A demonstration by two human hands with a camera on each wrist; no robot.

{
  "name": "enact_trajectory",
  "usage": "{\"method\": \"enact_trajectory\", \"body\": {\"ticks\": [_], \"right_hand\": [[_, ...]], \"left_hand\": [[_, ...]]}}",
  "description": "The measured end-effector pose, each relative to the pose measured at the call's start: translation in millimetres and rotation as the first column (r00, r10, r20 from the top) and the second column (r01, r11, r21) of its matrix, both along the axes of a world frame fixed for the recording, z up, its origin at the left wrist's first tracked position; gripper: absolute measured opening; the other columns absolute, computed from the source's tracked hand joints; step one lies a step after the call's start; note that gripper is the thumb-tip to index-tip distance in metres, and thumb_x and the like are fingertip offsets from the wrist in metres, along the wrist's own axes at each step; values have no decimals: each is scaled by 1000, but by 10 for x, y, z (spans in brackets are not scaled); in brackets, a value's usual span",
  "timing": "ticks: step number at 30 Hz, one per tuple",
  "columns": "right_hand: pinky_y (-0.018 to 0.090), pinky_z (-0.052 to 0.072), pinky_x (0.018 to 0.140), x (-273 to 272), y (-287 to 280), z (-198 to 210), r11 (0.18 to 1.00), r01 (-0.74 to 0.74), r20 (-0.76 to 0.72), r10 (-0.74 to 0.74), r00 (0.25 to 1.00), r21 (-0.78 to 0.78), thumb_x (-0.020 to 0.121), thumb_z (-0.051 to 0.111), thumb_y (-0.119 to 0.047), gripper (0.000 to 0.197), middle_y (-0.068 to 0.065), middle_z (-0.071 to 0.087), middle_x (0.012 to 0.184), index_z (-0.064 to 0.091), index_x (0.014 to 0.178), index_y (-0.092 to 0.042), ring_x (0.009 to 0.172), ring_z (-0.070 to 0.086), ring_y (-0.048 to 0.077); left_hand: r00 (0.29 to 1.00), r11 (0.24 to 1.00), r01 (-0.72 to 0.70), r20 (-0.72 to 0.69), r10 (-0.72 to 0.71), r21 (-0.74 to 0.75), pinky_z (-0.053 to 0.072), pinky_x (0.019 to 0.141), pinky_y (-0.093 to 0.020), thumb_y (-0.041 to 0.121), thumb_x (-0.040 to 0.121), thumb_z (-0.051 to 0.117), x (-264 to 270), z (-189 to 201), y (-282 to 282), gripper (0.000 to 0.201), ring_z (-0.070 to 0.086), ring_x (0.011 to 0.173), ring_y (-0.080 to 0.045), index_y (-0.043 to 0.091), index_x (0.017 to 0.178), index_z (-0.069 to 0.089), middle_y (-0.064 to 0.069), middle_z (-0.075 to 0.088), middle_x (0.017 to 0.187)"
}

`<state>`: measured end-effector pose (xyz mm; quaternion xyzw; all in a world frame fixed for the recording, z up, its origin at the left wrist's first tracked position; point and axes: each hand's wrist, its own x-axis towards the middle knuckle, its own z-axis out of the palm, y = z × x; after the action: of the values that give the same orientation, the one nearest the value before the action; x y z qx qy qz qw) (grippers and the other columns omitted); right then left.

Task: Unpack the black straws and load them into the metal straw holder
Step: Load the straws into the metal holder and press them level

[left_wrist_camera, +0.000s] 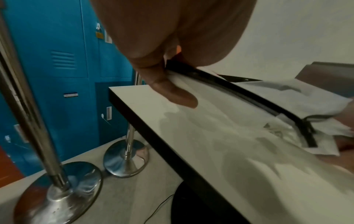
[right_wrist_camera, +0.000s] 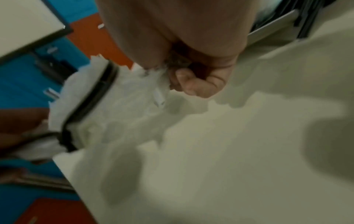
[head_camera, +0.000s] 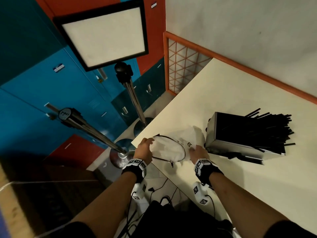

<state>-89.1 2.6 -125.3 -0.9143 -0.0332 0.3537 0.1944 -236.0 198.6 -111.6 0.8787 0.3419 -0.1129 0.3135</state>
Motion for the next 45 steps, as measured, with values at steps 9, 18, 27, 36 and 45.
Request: {"method": "enact_trajectory", "body": {"ticks": [9, 18, 27, 36, 45], "right_hand": [[43, 51, 84, -96, -79, 349, 964, -246, 156, 259, 953, -96, 93, 56, -41, 59, 18, 54, 129, 33, 138, -9, 111, 59, 38], [45, 48, 93, -210, 137, 439, 735, -669, 526, 614, 588, -111, 83, 65, -19, 55, 8, 45, 133, 48, 135, -16, 120, 47, 29], [54, 26, 114, -170, 74, -97, 645, -728, 193, 764, 616, -230, 81, 70, -46, 86, 2, 14, 160, 24, 152, -29, 146, 14, 28], [56, 16, 119, -100, -145, -137, 692, -674, 181, 720, 670, -258, 85, 66, -53, 94, 10, 6, 162, 15, 155, -18, 149, 7, 32], [40, 34, 113, -121, -111, 378, 781, -623, 288, 607, 741, -46, 94, 56, -29, 65, 12, 22, 154, 29, 151, -15, 139, 32, 34]], "left_hand": [[987, 992, -125, -100, 123, -13, 46, 106, -47, 6, 91, 50, 38, -10, -60, 55, 44, 132, -40, 28, 142, 50, -13, 31, 146], [987, 977, 48, 142, -79, 208, 48, 96, -52, 38, 95, 58, 262, 159, -485, 40, 39, 127, -28, 26, 132, 50, -4, 37, 138], [945, 964, 260, -218, -245, 44, 35, 106, -70, 43, 91, 65, 293, -267, -592, 77, 6, 151, -32, 34, 155, 24, -2, 8, 164], [929, 938, 327, -219, -298, 110, 36, 112, -60, 33, 89, 66, 248, -296, -387, 83, 14, 149, -31, 22, 157, 19, -7, 13, 163], [967, 961, 247, -92, -237, 124, 42, 110, -51, 32, 95, 62, 424, 32, -426, 67, 28, 143, -29, 35, 154, 30, -7, 23, 159]]}}
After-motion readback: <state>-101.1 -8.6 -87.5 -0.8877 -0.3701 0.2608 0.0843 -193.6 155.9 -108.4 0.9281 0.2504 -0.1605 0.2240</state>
